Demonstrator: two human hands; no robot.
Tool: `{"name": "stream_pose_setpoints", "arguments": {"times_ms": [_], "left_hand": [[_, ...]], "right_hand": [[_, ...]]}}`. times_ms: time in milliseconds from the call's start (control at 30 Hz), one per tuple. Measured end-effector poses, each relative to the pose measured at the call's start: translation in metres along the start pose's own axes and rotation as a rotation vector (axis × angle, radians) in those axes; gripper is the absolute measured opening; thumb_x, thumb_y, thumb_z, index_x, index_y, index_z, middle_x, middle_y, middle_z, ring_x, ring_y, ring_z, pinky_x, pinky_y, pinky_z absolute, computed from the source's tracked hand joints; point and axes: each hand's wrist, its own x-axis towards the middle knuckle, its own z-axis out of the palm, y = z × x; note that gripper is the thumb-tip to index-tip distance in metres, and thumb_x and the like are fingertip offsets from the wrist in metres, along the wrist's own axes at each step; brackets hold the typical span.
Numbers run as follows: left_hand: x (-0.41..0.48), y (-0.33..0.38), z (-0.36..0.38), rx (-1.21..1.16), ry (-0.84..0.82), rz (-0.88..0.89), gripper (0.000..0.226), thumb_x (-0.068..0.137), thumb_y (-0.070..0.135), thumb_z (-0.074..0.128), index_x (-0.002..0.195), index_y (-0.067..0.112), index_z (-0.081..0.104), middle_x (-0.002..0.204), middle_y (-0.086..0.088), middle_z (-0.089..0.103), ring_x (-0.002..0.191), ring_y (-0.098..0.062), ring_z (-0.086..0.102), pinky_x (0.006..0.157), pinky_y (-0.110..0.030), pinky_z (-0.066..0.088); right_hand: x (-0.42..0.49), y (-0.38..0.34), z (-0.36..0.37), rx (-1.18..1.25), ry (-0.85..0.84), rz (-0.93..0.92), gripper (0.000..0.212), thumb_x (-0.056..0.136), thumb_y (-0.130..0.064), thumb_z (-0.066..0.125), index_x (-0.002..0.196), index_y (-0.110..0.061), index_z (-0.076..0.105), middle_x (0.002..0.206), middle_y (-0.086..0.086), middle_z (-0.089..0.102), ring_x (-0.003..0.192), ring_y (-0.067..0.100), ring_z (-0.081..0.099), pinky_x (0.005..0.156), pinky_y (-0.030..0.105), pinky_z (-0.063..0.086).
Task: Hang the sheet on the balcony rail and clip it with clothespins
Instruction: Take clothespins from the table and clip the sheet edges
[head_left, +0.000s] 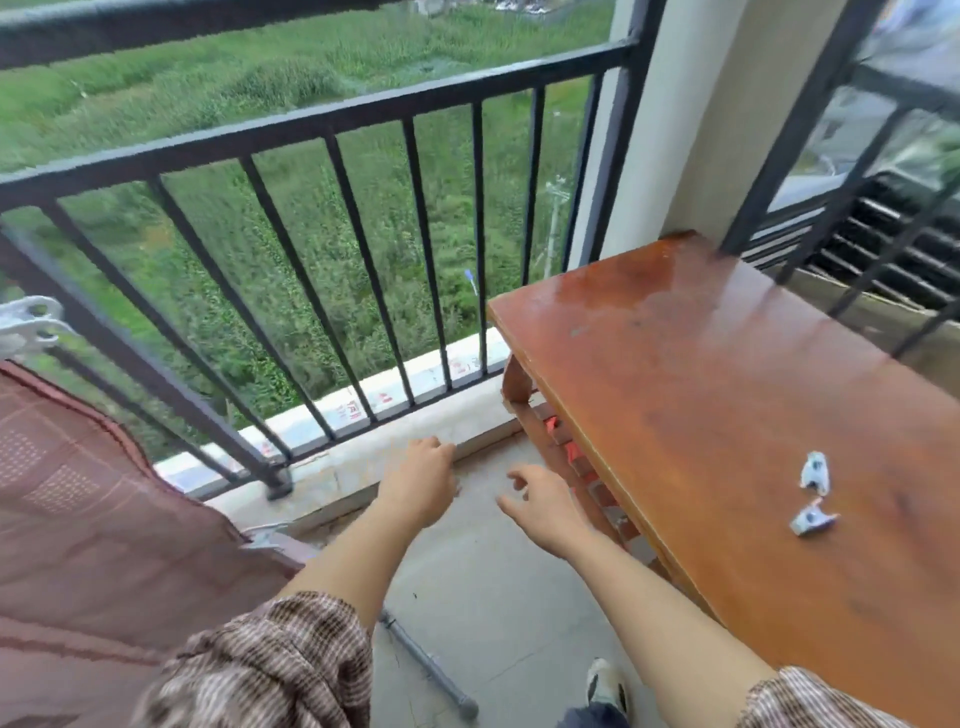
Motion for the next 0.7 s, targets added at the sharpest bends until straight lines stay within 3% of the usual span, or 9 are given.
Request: {"name": "stream_pose_setpoints", "arguments": {"times_ms": [133,267,433,600,700], "left_hand": [[0.024,0.095,0.032,-0.041,-0.049,0.108,0.035,0.094,0.022,0.038,0.127,0.014,0.048,0.127,-0.008,0.049,0.122,-0.027,0.041,0.093,-0.041,0.042],[0.048,0.180,0.063,-0.145,-0.100,0.172,0.037,0.096,0.024,0.036,0.130,0.016,0.045,0.130,-0.005,0.046,0.121,-0.025,0.043,0.088,-0.038,0.042],[0.074,0.254,0.110,-0.140,-0.156,0.261,0.041,0.095,0.024,0.036,0.135,0.017,0.037,0.141,-0.005,0.036,0.129,-0.026,0.034,0.098,-0.037,0.040],[0.084,0.291,0.146,-0.052,-0.230,0.257,0.056,0.100,0.038,0.022,0.151,0.019,0.009,0.159,-0.009,-0.003,0.147,-0.026,-0.002,0.118,-0.038,0.007],[0.082,0.292,0.163,-0.044,-0.218,0.221,0.072,0.087,0.053,-0.003,0.151,0.021,0.000,0.159,-0.009,-0.009,0.147,-0.027,-0.007,0.119,-0.038,0.003]], "right_hand": [[-0.017,0.084,-0.054,-0.010,0.102,0.182,0.029,0.085,-0.034,0.056,0.107,-0.016,0.060,0.105,0.000,0.059,0.099,0.021,0.055,0.073,0.027,0.036],[-0.038,0.165,-0.104,-0.008,0.151,0.340,0.038,0.088,-0.036,0.054,0.123,-0.021,0.057,0.116,-0.002,0.059,0.095,0.016,0.056,0.084,0.029,0.043],[-0.048,0.250,-0.152,-0.038,0.210,0.453,0.035,0.090,-0.031,0.054,0.122,-0.019,0.057,0.123,-0.002,0.058,0.114,0.018,0.056,0.091,0.031,0.045],[-0.053,0.302,-0.184,-0.264,0.209,0.360,0.035,0.091,-0.025,0.049,0.126,-0.025,0.054,0.122,-0.003,0.048,0.112,0.020,0.052,0.085,0.031,0.043],[-0.046,0.320,-0.192,-0.426,0.130,0.273,0.048,0.086,-0.013,0.049,0.132,-0.025,0.048,0.126,0.001,0.044,0.114,0.024,0.048,0.087,0.032,0.042]]}}
